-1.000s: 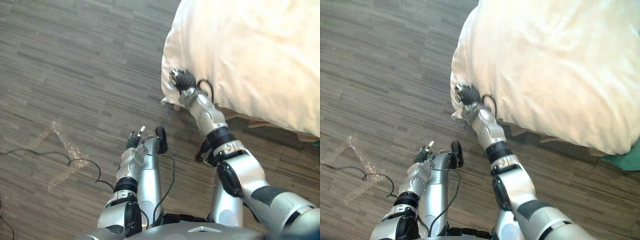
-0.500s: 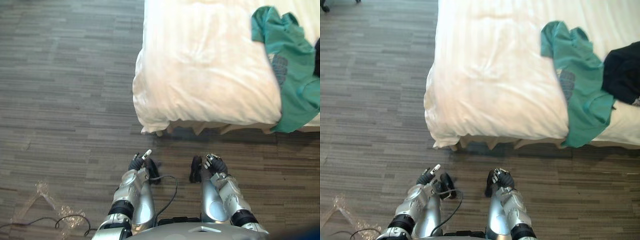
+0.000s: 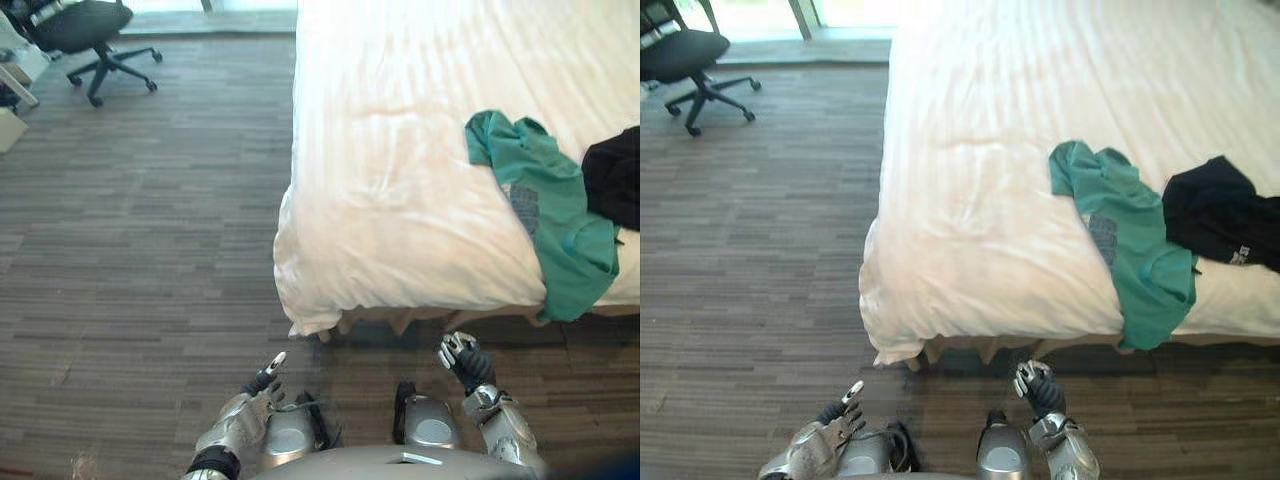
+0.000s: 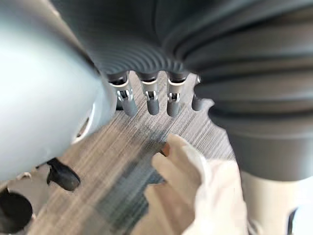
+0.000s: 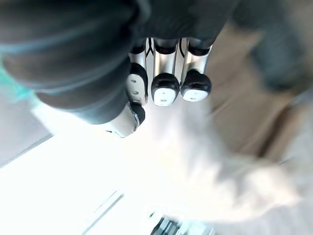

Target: Tidy the bed and pick cloth on bed and put in laundry

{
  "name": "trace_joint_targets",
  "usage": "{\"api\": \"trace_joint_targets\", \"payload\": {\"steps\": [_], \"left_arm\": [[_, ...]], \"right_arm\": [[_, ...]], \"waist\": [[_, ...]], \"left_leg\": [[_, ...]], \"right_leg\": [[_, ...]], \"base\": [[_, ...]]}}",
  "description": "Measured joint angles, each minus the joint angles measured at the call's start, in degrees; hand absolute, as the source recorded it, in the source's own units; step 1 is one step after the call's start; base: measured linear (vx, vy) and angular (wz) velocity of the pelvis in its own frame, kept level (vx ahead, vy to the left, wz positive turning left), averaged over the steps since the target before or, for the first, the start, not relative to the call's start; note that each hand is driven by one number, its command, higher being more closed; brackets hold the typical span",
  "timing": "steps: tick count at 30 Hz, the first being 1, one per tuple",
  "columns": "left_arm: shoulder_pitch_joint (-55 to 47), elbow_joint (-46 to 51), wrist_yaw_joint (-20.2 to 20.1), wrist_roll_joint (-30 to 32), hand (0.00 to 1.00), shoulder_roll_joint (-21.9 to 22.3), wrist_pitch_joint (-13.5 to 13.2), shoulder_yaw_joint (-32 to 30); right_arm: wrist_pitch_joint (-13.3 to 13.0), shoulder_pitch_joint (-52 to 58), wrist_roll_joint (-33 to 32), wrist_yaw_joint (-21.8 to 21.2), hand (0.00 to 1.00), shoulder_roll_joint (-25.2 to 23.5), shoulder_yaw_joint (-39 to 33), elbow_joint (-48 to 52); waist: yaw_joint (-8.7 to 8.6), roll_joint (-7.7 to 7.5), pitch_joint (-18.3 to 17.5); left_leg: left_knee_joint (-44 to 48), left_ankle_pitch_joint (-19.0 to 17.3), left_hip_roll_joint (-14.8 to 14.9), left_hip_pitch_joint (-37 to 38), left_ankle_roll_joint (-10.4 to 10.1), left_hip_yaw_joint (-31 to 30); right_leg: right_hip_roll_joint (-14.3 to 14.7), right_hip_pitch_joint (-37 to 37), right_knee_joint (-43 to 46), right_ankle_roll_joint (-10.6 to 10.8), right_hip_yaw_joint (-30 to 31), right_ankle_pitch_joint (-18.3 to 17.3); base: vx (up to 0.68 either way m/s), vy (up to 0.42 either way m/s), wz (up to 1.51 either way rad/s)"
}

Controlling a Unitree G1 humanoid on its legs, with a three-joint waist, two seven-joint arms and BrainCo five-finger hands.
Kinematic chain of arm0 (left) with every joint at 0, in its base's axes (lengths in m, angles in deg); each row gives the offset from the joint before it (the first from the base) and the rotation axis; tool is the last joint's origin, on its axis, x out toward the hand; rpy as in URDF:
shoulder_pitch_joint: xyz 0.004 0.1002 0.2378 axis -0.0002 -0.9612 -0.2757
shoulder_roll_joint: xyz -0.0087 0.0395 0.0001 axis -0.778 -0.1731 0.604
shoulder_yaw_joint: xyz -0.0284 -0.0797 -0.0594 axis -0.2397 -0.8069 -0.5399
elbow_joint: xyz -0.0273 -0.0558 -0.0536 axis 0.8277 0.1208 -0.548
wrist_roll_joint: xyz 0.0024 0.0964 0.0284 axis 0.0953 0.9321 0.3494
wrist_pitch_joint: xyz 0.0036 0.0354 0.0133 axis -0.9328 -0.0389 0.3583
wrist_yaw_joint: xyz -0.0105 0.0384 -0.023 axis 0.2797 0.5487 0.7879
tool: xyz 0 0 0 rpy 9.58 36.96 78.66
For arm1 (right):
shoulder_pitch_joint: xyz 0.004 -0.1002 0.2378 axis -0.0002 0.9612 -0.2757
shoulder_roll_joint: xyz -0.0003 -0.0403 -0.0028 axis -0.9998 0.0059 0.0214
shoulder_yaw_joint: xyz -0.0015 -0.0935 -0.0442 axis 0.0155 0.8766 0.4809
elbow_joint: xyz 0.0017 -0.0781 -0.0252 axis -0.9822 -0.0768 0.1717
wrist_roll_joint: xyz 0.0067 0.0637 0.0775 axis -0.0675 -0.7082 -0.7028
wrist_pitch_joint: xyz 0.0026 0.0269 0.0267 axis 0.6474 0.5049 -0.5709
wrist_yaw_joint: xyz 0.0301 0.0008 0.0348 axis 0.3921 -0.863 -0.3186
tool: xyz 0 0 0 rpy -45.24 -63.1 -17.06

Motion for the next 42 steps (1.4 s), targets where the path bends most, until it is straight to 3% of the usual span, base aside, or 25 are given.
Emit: {"api": "trace_joint_targets", "payload": {"steps": [6,11,12,18,21,24,27,34,42], "left_arm": [[-1.6,0.2,-0.3,-0.1,0.0,0.2,-0.4,-0.1],[-1.7,1.2,-0.3,-1.5,0.0,0.2,-1.5,0.5],[-1.1,1.3,-0.5,-1.6,0.0,0.1,-2.5,0.5],[6.3,-0.6,-1.9,-1.0,0.0,-0.8,-6.9,2.1],[8.5,-1.0,-2.2,-1.0,0.0,0.3,-8.7,2.3],[10.8,0.6,-2.6,-1.6,0.0,1.4,-10.5,-0.2],[13.3,3.7,-2.9,-4.5,0.0,3.7,-11.6,-4.3],[17.7,5.4,-1.6,-4.4,0.0,6.2,-14.8,-8.8],[21.7,6.1,1.6,-3.7,0.0,9.3,-15.3,-13.6]], "right_arm": [[6.4,-1.8,-3.2,-2.4,1.0,-0.6,5.8,6.1],[8.9,-10.5,-8.1,1.0,1.0,-1.0,10.5,6.7],[9.0,-15.5,-11.2,3.5,1.0,-1.3,11.0,6.7],[8.4,-40.5,-15.8,12.1,1.0,-2.4,10.4,9.0],[8.4,-45.2,-15.7,14.6,1.0,-3.2,10.1,9.7],[8.4,-47.6,-15.7,16.9,1.0,-4.6,9.5,14.6],[6.8,-51.3,-15.6,19.6,1.0,-4.8,8.9,17.2],[2.8,-52.6,-15.4,24.6,1.0,-5.0,4.8,16.2],[0.4,-51.8,-19.5,24.5,1.0,-6.1,-3.8,14.8]], "waist": [[1.55,-0.16,-0.7],[2.89,0.11,0.2],[3.16,0.54,1.4],[5.09,2.34,10.6],[6.43,2.29,13.1],[6.45,2.25,15.0],[6.37,2.25,15.7],[6.02,2.61,16.3],[4.88,2.48,16.3]], "left_leg": [[-4.1,2.6,-2.1,2.5,0.5,-1.5],[-4.9,3.8,-2.8,-0.3,0.6,-3.3],[-3.7,3.6,-2.6,-3.0,0.8,-4.0],[1.9,3.9,-2.5,-19.1,0.4,-6.4],[6.3,4.2,-1.2,-24.7,0.7,-6.7],[11.1,3.8,-0.6,-30.0,2.4,-7.6],[15.0,3.0,0.2,-35.7,2.6,-8.3],[21.4,0.6,2.5,-43.4,2.1,-9.2],[26.0,-1.3,3.8,-45.5,2.7,-7.9]], "right_leg": [[-0.8,2.2,-2.7,0.4,-1.4,1.4],[-1.5,0.9,-3.3,0.5,-3.0,2.1],[-1.5,-1.0,-3.2,0.7,-3.1,2.4],[-2.4,-16.8,3.0,-0.4,-2.5,3.6],[-2.8,-22.6,8.8,-1.8,-2.5,2.4],[-3.9,-28.4,15.8,-2.9,-2.9,-0.2],[-4.8,-34.3,21.2,-3.6,-2.9,-2.5],[-5.0,-42.2,28.1,-4.9,-2.4,-6.3],[-4.0,-45.3,31.5,-4.1,0.5,-7.2]], "base": [[-0.08,0.002,0.09],[-0.16,-0.003,0.2],[-0.2,0.028,0.18],[-0.15,0.017,0.13],[-0.04,-0.048,0.16],[0.05,-0.065,0.2],[0.04,-0.082,0.12],[-0.03,-0.067,0.0],[-0.04,-0.019,-0.11]]}}
